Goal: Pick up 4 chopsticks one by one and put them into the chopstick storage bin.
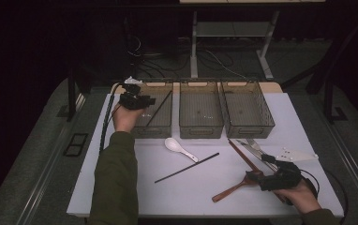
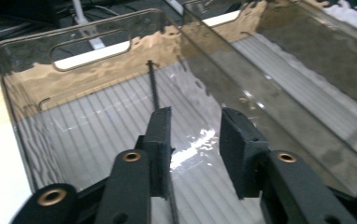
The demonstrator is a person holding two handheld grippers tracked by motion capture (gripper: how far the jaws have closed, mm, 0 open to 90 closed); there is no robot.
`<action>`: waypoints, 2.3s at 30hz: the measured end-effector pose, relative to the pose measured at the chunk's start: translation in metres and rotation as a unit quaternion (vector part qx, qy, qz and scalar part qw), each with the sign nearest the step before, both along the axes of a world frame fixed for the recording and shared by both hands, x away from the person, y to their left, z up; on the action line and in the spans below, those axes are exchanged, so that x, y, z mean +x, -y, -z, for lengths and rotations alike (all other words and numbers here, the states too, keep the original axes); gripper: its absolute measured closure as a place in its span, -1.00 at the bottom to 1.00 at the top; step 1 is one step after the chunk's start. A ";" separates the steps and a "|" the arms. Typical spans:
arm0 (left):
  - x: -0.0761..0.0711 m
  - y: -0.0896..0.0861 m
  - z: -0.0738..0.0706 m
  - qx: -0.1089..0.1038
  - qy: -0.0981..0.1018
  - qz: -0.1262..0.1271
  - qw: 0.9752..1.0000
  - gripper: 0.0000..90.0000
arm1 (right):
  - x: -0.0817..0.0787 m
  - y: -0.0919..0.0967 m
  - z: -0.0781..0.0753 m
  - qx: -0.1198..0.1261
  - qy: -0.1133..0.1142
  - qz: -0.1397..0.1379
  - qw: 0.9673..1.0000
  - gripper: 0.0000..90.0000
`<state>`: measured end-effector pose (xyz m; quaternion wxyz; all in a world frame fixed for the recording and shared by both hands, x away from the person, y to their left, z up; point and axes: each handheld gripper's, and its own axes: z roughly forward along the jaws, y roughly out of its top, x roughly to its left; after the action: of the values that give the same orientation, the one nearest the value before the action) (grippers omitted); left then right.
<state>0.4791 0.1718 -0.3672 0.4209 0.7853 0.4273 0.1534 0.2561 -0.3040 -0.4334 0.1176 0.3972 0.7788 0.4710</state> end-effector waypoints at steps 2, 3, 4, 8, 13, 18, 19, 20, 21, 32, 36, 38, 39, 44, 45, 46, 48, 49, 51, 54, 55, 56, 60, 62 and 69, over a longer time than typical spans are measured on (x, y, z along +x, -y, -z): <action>-0.004 0.002 -0.004 0.000 0.006 0.012 1.000 0.29 | 0.000 0.000 0.000 -0.001 0.000 0.001 1.000 -0.93; -0.006 0.004 -0.007 0.005 0.006 0.019 1.000 0.26 | 0.000 0.000 0.000 -0.001 0.000 0.001 1.000 -0.93; -0.009 0.004 -0.009 0.011 0.011 0.025 1.000 0.24 | 0.000 0.000 0.000 -0.001 0.000 0.001 1.000 -0.93; -0.019 0.006 -0.017 -0.011 0.017 0.038 0.999 0.12 | 0.000 0.000 0.000 -0.001 -0.001 0.002 1.000 -0.93; -0.036 0.007 -0.021 -0.011 0.024 0.055 0.998 0.00 | 0.000 0.000 0.000 -0.003 0.000 0.004 1.000 -0.93; -0.055 0.009 -0.025 -0.028 0.030 0.077 0.996 -0.07 | 0.000 -0.001 0.000 -0.003 0.000 0.004 1.000 -0.93; -0.059 0.010 -0.026 -0.027 0.028 0.083 0.996 -0.09 | 0.000 -0.001 0.000 -0.003 0.001 0.004 1.000 -0.93; -0.062 0.011 -0.027 -0.026 0.030 0.088 0.995 -0.11 | 0.000 -0.001 0.000 -0.004 0.001 0.003 1.000 -0.93; -0.066 0.012 -0.027 -0.026 0.031 0.092 0.995 -0.12 | 0.000 -0.001 0.000 -0.004 0.002 0.003 1.000 -0.93; -0.099 0.028 -0.021 -0.043 0.034 0.133 0.990 -0.25 | 0.000 -0.001 0.000 0.000 0.007 -0.011 1.000 -0.93; -0.108 0.032 -0.016 -0.047 0.038 0.142 0.988 -0.25 | 0.002 -0.008 0.003 -0.014 0.007 -0.026 1.000 -0.93; -0.113 0.036 -0.012 -0.045 0.036 0.146 0.988 -0.28 | 0.002 -0.011 0.004 -0.019 0.004 -0.036 0.999 -0.93; -0.116 0.037 -0.011 -0.040 0.034 0.149 0.987 -0.29 | 0.002 -0.013 0.005 -0.023 0.004 -0.038 0.999 -0.93; -0.128 0.045 -0.001 -0.033 0.033 0.161 0.986 -0.33 | 0.002 -0.013 0.004 -0.022 0.007 -0.041 0.999 -0.93; -0.130 0.046 0.001 -0.033 0.031 0.165 0.985 -0.35 | 0.001 -0.013 0.004 -0.023 0.006 -0.041 0.999 -0.93; -0.132 0.048 0.003 -0.032 0.030 0.168 0.985 -0.36 | 0.001 -0.014 0.004 -0.026 0.005 -0.041 0.999 -0.93; -0.137 0.050 0.006 -0.027 0.031 0.173 0.984 -0.39 | 0.001 -0.014 0.005 -0.028 0.005 -0.043 0.999 -0.93; -0.140 0.051 0.008 -0.030 0.033 0.174 0.984 -0.39 | 0.000 -0.015 0.005 -0.029 0.006 -0.043 0.999 -0.93; -0.145 0.052 0.013 -0.031 0.035 0.180 0.983 -0.40 | -0.001 -0.016 0.004 -0.027 0.006 -0.044 0.999 -0.93; -0.149 0.054 0.020 -0.025 0.036 0.183 0.982 -0.41 | -0.003 -0.017 0.004 -0.032 0.009 -0.044 0.998 -0.93; -0.151 0.054 0.022 -0.023 0.035 0.185 0.982 -0.41 | -0.003 -0.017 0.004 -0.030 0.010 -0.043 0.999 -0.93; -0.152 0.054 0.023 -0.023 0.032 0.186 0.982 -0.41 | -0.004 -0.017 0.004 -0.030 0.010 -0.042 0.999 -0.93; -0.157 0.058 0.030 -0.017 0.026 0.197 0.980 -0.34 | -0.003 -0.016 0.004 -0.030 0.011 -0.040 0.999 -0.93; -0.159 0.060 0.034 -0.006 0.022 0.204 0.979 -0.29 | -0.003 -0.015 0.004 -0.029 0.010 -0.037 0.999 -0.93; -0.163 0.070 0.048 -0.005 0.000 0.235 0.972 0.01 | -0.004 -0.014 0.003 -0.026 0.007 -0.033 0.999 -0.93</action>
<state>0.3157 0.1018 -0.4155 0.4493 0.8617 0.2310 0.0480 0.2526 -0.2902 -0.4364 0.1183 0.3649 0.8025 0.4570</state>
